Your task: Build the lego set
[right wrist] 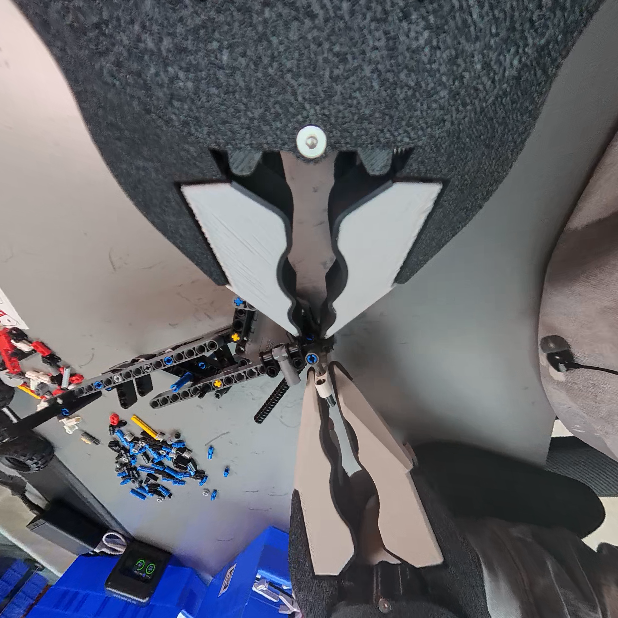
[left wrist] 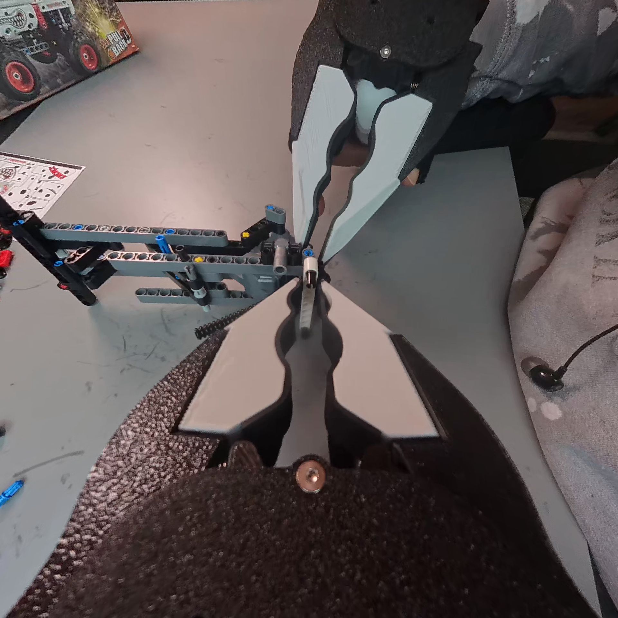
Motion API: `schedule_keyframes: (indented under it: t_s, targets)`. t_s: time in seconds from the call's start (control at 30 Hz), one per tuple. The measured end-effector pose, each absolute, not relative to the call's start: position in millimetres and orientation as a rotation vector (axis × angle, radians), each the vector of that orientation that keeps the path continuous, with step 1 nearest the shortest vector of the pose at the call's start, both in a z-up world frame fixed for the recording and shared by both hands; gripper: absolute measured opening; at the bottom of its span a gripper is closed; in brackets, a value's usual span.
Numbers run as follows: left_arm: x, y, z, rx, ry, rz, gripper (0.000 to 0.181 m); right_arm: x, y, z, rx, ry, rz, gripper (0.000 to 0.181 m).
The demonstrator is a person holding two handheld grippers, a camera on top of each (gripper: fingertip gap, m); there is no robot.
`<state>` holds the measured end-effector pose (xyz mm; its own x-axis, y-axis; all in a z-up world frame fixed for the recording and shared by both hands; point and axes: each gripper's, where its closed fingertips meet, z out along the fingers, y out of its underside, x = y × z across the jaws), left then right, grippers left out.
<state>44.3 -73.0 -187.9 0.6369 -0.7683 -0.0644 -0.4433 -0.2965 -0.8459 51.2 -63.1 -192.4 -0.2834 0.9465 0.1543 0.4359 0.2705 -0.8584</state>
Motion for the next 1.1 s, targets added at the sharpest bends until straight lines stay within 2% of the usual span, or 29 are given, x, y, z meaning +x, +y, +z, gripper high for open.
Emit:
schedule_keyframes:
  t_s: [0.37, 1.1]
  targets:
    - [46.4, -66.2, -187.8, -1.925, 1.014, -0.358, 0.008, 51.3, -64.0, -184.0, -1.499, -1.716, 1.226, 0.009]
    - [45.9, -58.4, -185.0, -2.063, 0.971, -0.267, 0.008, 45.7, -55.6, -183.9, -1.312, -1.690, 0.959, 0.007]
